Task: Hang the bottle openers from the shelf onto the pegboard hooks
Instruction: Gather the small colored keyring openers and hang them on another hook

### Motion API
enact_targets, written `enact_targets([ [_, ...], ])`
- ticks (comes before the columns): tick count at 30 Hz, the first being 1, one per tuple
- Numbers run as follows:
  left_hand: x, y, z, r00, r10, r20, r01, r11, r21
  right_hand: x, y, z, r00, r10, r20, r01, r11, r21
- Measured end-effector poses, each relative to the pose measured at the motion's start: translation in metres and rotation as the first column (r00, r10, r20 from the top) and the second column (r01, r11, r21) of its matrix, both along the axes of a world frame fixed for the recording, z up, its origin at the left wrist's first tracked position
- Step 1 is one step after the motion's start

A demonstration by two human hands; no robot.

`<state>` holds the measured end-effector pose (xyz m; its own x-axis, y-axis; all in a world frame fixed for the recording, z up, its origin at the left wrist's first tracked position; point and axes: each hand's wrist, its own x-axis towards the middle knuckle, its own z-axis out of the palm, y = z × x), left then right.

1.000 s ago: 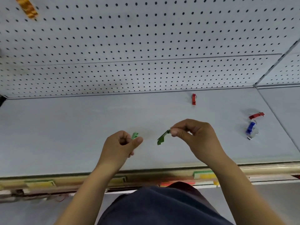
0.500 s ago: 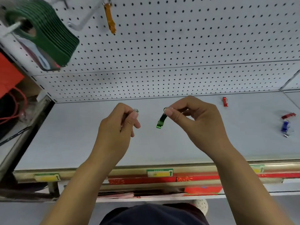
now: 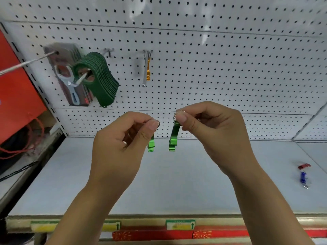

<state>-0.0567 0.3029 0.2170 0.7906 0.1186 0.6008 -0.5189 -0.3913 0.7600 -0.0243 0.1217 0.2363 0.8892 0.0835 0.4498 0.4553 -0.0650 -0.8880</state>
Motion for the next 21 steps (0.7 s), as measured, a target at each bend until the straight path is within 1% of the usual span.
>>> enact_targets([
  [4,0.007,0.003,0.018,0.984,0.007,0.178,-0.009,1.0,0.008,0.004,0.006,0.017,0.999,-0.014,0.037,0.013,1.0,0.021],
  [6,0.012,0.003,0.026,0.969,0.021,0.246,-0.014,0.999,-0.031,0.006,0.008,0.022,0.999,-0.023,0.041,0.021,0.999,0.039],
  [8,0.019,0.004,0.032,0.964,0.032,0.264,-0.007,0.995,-0.095,0.008,0.009,0.024,0.999,-0.03,0.033,0.029,0.999,0.044],
  [11,0.031,0.004,0.035,0.984,0.034,0.177,0.004,0.977,-0.212,0.01,0.01,0.025,0.999,-0.035,0.023,0.033,0.998,0.045],
  [14,0.039,0.005,0.034,0.995,-0.099,0.025,0.1,0.901,-0.421,0.011,0.011,0.027,0.999,-0.031,0.028,0.03,0.999,0.042],
  [17,0.044,0.009,0.034,0.968,-0.235,-0.086,0.147,0.811,-0.567,0.01,0.015,0.031,0.999,-0.017,0.04,0.015,0.999,0.035],
  [19,0.047,0.011,0.036,0.942,-0.309,-0.132,0.162,0.762,-0.627,0.01,0.018,0.033,0.999,-0.01,0.052,0.008,1.0,0.023],
  [21,0.051,0.013,0.038,0.928,-0.338,-0.158,0.163,0.748,-0.644,0.011,0.022,0.034,0.998,-0.012,0.064,0.011,1.0,0.007],
])
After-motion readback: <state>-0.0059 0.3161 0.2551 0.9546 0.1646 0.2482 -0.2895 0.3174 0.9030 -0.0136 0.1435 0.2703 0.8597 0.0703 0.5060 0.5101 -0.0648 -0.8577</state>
